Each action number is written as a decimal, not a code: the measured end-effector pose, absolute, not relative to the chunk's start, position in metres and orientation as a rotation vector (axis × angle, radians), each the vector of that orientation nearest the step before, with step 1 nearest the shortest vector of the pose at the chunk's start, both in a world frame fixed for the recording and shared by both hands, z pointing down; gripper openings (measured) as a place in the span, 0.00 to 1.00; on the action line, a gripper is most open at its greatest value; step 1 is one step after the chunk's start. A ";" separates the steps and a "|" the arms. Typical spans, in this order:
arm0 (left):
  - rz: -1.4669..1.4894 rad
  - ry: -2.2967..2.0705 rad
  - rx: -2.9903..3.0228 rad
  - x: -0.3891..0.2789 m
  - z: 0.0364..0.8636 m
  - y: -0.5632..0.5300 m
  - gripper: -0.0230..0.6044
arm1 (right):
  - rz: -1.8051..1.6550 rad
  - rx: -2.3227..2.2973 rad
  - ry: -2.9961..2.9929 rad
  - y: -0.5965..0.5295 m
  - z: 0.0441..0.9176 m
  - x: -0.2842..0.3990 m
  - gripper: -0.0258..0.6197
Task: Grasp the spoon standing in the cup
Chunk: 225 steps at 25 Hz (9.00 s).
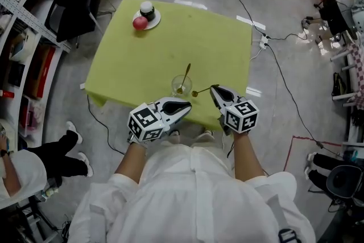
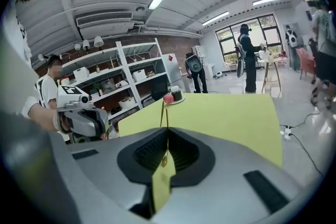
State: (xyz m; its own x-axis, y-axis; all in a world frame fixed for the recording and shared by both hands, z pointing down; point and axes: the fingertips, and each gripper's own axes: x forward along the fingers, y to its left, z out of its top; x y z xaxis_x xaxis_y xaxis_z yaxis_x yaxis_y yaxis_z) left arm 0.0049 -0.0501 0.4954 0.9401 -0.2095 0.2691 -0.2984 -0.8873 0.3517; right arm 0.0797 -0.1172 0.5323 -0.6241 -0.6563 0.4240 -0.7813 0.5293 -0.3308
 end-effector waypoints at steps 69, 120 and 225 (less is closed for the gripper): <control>0.329 -0.382 2.660 0.015 0.504 -0.049 0.08 | 0.664 0.968 -1.955 -0.119 0.652 0.125 0.14; 0.264 -0.502 2.643 -0.015 0.501 -0.057 0.08 | 0.630 0.758 -2.375 -0.166 0.565 0.008 0.14; 0.401 -0.195 2.692 0.039 0.510 -0.020 0.08 | 0.930 1.151 -2.369 -0.106 0.576 0.103 0.05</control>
